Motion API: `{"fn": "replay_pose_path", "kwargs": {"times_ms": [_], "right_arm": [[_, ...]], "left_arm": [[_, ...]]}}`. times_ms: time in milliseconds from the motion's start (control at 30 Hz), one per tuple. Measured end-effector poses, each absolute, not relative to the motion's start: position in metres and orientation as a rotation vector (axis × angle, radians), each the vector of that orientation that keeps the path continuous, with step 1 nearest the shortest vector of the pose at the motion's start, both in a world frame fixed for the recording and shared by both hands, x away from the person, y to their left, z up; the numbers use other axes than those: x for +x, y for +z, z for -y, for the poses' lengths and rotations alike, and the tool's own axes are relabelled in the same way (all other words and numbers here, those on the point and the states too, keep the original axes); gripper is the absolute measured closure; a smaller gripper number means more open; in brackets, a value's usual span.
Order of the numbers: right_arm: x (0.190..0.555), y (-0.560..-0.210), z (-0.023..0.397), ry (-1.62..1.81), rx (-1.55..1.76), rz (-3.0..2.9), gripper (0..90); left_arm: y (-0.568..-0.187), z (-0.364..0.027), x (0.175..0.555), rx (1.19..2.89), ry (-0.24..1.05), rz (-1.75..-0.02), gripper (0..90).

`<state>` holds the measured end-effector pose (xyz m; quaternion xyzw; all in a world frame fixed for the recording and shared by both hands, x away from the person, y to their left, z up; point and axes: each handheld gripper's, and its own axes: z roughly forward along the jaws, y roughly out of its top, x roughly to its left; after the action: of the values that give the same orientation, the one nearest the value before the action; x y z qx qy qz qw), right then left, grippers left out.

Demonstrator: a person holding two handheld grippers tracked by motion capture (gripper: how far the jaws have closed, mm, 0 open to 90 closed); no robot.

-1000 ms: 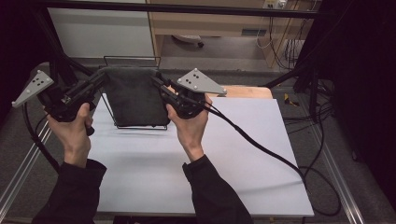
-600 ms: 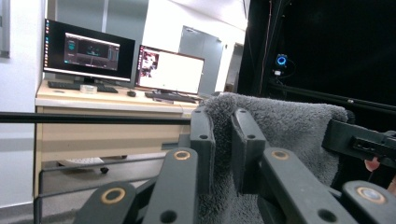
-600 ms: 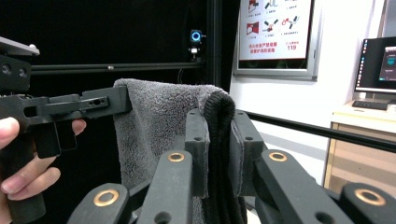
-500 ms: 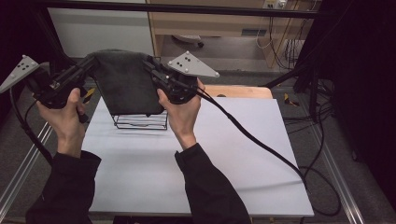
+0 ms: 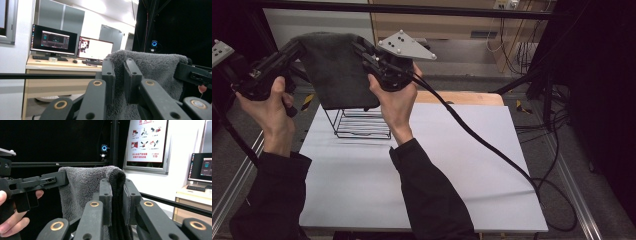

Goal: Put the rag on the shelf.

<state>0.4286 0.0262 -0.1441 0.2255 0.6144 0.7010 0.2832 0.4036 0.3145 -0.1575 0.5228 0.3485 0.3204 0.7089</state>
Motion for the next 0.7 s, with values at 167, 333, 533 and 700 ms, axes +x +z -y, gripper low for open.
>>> {"fn": "replay_pose_path", "kwargs": {"times_ms": [167, 333, 533, 700], "right_arm": [[0.435, -0.134, -0.031, 1.882, 0.604, -1.634, 80.5], [0.440, -0.125, -0.035, 1.873, 0.586, -1.622, 80.6], [0.449, -0.118, -0.039, 1.874, 0.588, -1.615, 80.6], [0.457, -0.112, -0.043, 1.875, 0.588, -1.610, 80.6]], "left_arm": [[-0.148, -0.318, 0.410, 1.151, 0.713, -0.776, 80.4], [-0.139, -0.322, 0.417, 1.141, 0.702, -0.781, 80.4], [-0.131, -0.324, 0.426, 1.142, 0.712, -0.792, 80.4], [-0.125, -0.326, 0.434, 1.129, 0.719, -0.807, 80.4]]}}
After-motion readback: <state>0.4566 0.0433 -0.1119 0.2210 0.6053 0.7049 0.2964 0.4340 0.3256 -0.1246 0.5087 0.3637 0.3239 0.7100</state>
